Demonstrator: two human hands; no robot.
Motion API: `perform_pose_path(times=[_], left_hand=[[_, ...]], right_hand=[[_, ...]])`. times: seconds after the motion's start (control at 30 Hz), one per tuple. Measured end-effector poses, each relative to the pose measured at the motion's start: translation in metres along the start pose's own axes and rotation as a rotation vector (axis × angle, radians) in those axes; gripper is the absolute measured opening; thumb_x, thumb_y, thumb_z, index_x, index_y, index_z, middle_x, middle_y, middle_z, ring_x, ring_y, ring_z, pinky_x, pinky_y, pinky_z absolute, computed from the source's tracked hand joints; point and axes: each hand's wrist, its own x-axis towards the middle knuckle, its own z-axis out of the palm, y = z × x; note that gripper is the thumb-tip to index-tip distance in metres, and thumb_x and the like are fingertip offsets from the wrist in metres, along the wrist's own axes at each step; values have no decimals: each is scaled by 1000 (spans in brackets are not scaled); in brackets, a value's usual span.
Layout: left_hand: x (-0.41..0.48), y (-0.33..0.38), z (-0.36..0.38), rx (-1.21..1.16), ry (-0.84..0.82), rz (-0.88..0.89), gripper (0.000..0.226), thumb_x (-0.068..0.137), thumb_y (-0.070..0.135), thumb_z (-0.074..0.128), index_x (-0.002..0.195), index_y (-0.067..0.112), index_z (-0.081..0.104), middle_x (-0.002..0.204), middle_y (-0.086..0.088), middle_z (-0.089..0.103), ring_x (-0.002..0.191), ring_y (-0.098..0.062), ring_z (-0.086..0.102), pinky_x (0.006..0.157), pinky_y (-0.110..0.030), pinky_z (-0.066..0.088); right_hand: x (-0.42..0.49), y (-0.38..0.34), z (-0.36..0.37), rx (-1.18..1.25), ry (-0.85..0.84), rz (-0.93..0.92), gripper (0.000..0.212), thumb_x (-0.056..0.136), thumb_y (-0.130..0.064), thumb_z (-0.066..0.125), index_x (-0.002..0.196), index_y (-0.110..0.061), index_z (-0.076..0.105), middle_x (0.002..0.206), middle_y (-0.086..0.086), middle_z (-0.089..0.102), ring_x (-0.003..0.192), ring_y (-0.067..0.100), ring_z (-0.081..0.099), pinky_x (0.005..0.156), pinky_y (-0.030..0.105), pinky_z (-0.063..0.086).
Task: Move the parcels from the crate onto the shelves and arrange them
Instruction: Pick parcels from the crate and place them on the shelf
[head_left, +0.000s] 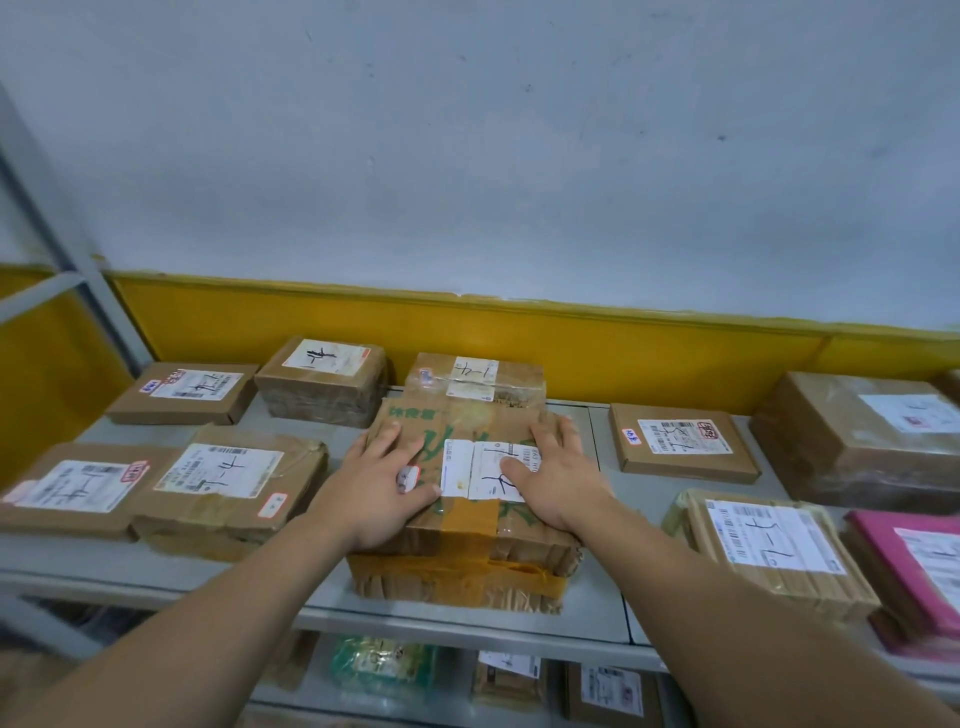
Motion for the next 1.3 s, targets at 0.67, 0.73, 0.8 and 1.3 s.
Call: perform_pose_path(times=[0.67,0.73,0.8,1.3], left_hand=[[-43,-111,-86,-66,-162,36,68,92,45,57,151,31,26,161,2,17,145,-22,23,117,-37,22],[-51,-142,-94,-73,-172,14,67,93,45,56,151,33,25,161,3,18,144,-22,25,114,-38,24],[-58,-175,-101,-84,-159,-28,67,92,47,57,150,35,26,160,5,20,143,-22,27,114,-38,26],[-70,-364,-148,-195,-59,-261,62,95,35,58,150,23,31,155,-1,33,139,-20,35,110,-33,32]], right_hand=[[-2,-135,3,-236,15,-34,70,95,-62,37,147,-16,41,148,14,43,133,33,41,107,46,39],[-5,-166,17,-223,11,-55,70,95,-62,39,150,-18,38,153,12,40,138,33,38,109,46,37],[-6,-198,29,-234,10,-78,73,94,-65,39,151,-19,36,157,11,35,142,33,33,113,47,32],[37,-375,97,-208,-101,-244,73,96,-62,40,154,-18,31,154,12,37,138,33,39,110,47,38]])
